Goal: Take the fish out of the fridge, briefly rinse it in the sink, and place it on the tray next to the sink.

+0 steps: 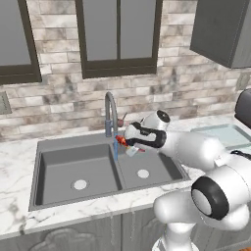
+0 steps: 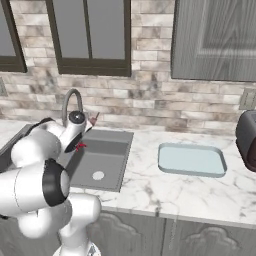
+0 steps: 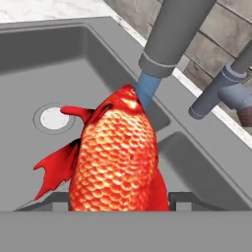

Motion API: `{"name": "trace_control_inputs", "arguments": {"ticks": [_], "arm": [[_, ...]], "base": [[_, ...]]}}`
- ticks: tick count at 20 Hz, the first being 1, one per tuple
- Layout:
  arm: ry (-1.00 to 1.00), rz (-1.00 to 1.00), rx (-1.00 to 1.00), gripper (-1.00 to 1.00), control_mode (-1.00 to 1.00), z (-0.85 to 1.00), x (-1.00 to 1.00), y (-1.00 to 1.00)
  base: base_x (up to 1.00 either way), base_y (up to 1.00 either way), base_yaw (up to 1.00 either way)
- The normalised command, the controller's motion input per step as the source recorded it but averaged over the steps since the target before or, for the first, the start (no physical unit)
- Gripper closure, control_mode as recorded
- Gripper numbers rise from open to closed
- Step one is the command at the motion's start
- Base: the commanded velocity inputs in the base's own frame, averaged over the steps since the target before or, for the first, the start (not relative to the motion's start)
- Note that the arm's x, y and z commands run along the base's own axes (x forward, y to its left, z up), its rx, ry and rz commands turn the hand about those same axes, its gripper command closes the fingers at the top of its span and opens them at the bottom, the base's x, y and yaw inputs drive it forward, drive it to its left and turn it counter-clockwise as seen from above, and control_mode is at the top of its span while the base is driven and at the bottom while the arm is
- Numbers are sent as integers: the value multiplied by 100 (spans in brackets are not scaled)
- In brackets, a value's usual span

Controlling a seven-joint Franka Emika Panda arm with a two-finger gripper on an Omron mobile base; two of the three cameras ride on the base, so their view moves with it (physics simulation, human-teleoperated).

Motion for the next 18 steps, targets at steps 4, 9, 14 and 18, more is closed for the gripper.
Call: {"name": "trace_control_inputs", "arguments": {"ticks": [4,9,14,18], "arm": [[2,-18,-1,100,-100,68,-97,-38],[21,-27,-7,100,-100,65,-90,-39],[18,-35,-5,100,-100,100,-65,-38],[2,-33,-5,100,-100,100,-72,-42]], "base": [[0,0,0],[0,0,0],[0,0,0],[0,0,0]]}}
